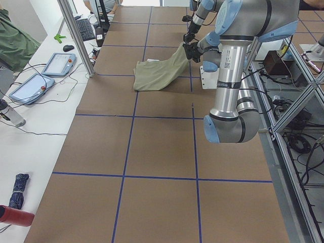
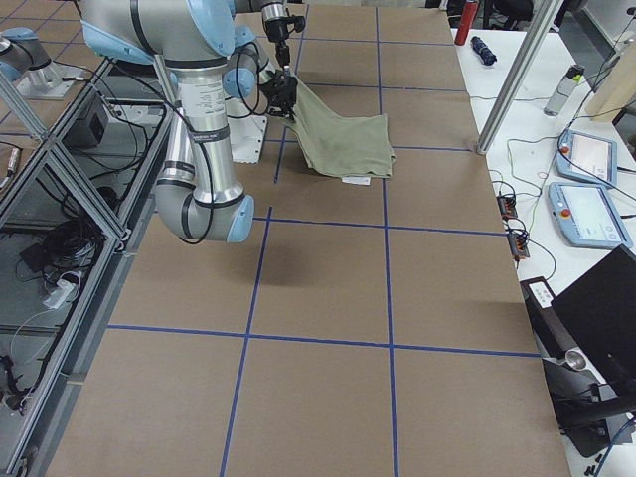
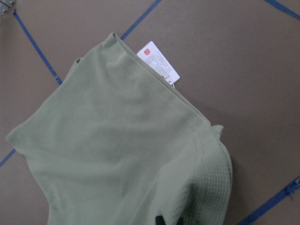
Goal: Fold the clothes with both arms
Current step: 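Lift the near edge with both grippers and fold it away from the robot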
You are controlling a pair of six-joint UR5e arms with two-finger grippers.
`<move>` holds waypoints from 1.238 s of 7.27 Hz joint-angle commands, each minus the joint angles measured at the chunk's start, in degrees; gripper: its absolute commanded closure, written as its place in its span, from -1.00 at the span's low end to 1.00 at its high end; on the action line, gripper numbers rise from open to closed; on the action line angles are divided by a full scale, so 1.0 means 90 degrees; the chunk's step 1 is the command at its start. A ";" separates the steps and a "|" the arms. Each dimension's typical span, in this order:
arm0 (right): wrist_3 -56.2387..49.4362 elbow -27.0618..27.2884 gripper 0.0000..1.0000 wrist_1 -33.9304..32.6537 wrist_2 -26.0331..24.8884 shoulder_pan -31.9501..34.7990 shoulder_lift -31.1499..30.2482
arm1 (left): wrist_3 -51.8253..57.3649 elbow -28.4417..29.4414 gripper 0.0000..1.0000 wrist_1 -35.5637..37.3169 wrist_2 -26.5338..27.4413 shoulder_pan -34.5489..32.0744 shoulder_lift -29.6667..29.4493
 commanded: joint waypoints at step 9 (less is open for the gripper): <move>-0.1443 -0.3975 1.00 0.2101 0.0750 0.1989 0.1471 | 0.1871 0.3588 1.00 0.0031 -0.0455 -0.2308 -0.1688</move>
